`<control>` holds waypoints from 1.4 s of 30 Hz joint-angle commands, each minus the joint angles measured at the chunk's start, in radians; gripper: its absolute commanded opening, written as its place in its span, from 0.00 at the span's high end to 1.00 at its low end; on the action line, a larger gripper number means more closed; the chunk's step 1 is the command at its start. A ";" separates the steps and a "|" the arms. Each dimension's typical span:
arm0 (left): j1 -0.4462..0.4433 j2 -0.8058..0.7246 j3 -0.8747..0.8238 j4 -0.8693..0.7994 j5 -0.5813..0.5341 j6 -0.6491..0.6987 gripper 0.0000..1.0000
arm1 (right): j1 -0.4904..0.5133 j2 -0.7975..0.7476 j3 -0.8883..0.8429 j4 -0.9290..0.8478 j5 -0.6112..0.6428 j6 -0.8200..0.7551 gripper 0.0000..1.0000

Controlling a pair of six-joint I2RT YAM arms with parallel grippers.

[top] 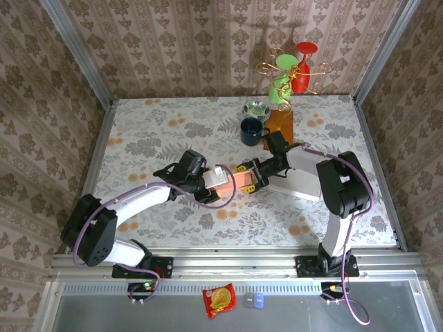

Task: Fold the paper box

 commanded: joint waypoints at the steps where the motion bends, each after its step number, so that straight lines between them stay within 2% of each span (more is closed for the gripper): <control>1: 0.017 0.019 0.049 -0.034 0.084 -0.010 0.41 | -0.013 0.000 0.046 -0.049 0.009 -0.010 0.35; 8: 0.034 0.051 0.086 -0.063 0.121 -0.021 0.46 | -0.031 -0.039 0.087 -0.092 0.063 -0.039 0.30; 11: 0.037 0.060 0.095 -0.073 0.127 -0.025 0.49 | -0.051 -0.096 0.080 -0.093 0.124 -0.051 0.30; 14: 0.043 0.069 0.106 -0.078 0.136 -0.044 0.52 | -0.073 -0.197 0.048 -0.060 0.227 -0.056 0.29; 18: 0.047 0.084 0.120 -0.090 0.143 -0.074 0.58 | -0.079 -0.386 -0.020 -0.057 0.453 -0.103 0.30; 22: 0.048 0.086 0.120 -0.089 0.149 -0.102 0.60 | 0.007 -0.567 -0.119 0.019 0.656 -0.152 0.40; 25: 0.047 0.086 0.118 -0.089 0.149 -0.119 0.61 | 0.120 -0.557 -0.154 0.050 0.705 -0.162 0.59; 29: 0.044 0.078 0.111 -0.096 0.142 -0.128 0.60 | 0.226 -0.505 -0.185 0.174 0.753 -0.141 0.56; 34: 0.042 0.076 0.113 -0.127 0.140 -0.123 0.60 | 0.249 -0.403 -0.148 0.198 0.747 -0.126 0.48; 42: 0.041 0.073 0.120 -0.142 0.136 -0.122 0.60 | 0.272 -0.327 -0.183 0.264 0.764 -0.075 0.49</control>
